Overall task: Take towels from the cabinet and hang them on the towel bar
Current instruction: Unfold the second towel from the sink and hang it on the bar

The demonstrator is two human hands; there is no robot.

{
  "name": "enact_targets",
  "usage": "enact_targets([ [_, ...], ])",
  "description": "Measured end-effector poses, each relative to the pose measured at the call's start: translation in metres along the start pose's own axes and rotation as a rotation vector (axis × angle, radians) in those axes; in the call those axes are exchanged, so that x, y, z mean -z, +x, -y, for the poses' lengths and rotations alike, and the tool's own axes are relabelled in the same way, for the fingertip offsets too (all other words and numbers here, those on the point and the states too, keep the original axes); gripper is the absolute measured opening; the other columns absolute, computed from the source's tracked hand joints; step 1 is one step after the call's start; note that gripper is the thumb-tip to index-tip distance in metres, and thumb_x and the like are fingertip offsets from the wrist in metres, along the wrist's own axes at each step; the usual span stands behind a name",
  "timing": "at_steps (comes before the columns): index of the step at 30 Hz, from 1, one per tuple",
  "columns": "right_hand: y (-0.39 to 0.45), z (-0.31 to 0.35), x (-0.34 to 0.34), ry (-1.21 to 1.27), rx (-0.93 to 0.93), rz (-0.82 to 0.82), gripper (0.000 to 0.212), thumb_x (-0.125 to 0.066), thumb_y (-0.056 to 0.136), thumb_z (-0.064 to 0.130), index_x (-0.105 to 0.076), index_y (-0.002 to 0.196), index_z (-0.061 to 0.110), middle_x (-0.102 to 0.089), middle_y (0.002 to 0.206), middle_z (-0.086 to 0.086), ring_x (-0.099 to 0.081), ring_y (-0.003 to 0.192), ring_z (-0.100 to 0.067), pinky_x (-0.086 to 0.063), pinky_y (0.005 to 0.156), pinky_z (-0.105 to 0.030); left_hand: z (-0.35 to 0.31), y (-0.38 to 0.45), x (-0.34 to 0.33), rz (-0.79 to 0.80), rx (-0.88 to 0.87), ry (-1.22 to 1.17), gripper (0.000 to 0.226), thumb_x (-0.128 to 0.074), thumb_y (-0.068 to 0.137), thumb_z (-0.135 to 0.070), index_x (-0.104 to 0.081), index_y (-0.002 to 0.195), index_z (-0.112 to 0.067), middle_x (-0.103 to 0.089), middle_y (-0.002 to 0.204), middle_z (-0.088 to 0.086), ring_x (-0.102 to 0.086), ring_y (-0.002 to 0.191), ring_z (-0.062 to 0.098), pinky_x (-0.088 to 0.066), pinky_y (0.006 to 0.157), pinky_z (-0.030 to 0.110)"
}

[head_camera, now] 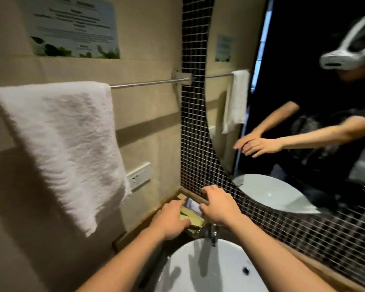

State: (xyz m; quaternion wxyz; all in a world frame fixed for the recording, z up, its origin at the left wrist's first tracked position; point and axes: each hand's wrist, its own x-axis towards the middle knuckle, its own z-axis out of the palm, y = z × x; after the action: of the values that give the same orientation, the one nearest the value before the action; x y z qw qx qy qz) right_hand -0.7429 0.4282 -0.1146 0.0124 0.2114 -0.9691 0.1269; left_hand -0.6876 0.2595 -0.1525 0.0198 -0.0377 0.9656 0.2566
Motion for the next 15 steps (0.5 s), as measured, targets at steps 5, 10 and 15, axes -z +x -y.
enact_targets([
  [5,-0.046,-0.056,0.005,-0.087,-0.249,-0.014,0.050,-0.054,0.091,0.045,-0.050,0.134,0.021,-0.054,0.136,-0.005,-0.051,0.126,-0.029,-0.044,0.101,-0.044,-0.061,0.030,-0.036,0.108,-0.287,0.025,0.046,-0.060,0.077,-0.046,-0.057,0.119,-0.027,-0.061,0.125,0.000,-0.057,0.117,0.023,-0.048,0.096,0.040],
  [10,-0.125,-0.102,0.006,-0.121,-0.511,0.014,0.050,-0.054,0.091,0.043,-0.049,0.136,0.020,-0.054,0.134,-0.005,-0.051,0.124,-0.028,-0.043,0.099,-0.043,-0.112,0.027,-0.098,0.276,-0.482,0.017,0.050,-0.059,0.079,-0.052,-0.055,0.122,-0.026,-0.059,0.125,0.000,-0.055,0.117,0.024,-0.048,0.094,0.042],
  [15,-0.211,-0.138,-0.012,-0.070,-0.736,0.066,0.054,-0.055,0.093,0.044,-0.047,0.140,0.020,-0.053,0.140,-0.005,-0.051,0.126,-0.027,-0.045,0.101,-0.043,-0.150,-0.006,-0.161,0.431,-0.575,0.019,0.064,-0.059,0.086,-0.047,-0.043,0.143,-0.022,-0.047,0.146,0.002,-0.045,0.133,0.025,-0.042,0.106,0.043],
])
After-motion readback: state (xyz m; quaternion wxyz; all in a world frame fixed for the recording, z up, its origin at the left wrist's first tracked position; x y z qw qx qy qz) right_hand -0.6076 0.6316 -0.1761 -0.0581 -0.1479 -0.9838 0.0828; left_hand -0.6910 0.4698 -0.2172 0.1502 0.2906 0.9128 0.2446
